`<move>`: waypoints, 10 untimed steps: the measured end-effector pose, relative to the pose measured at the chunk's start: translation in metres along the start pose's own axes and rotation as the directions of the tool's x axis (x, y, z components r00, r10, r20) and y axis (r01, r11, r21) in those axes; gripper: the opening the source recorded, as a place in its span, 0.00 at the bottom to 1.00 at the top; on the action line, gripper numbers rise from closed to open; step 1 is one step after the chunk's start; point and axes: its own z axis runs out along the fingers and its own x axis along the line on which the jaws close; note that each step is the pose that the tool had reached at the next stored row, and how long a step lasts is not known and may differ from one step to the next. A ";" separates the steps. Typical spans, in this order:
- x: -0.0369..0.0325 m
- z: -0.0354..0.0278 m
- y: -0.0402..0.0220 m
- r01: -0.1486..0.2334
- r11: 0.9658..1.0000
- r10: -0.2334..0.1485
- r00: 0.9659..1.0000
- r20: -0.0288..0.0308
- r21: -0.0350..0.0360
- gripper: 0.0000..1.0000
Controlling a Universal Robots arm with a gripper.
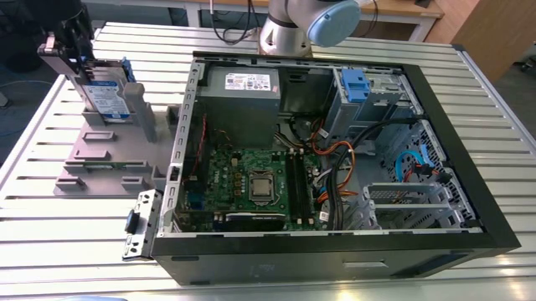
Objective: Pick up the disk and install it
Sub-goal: 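Pick up the disk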
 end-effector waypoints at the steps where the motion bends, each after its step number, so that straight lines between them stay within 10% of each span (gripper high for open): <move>1: 0.0000 0.0011 0.0000 0.000 1.000 0.000 1.000 0.000 0.000 0.53; 10: -0.0004 0.0102 0.0004 0.001 1.000 -0.001 1.000 0.000 0.000 0.53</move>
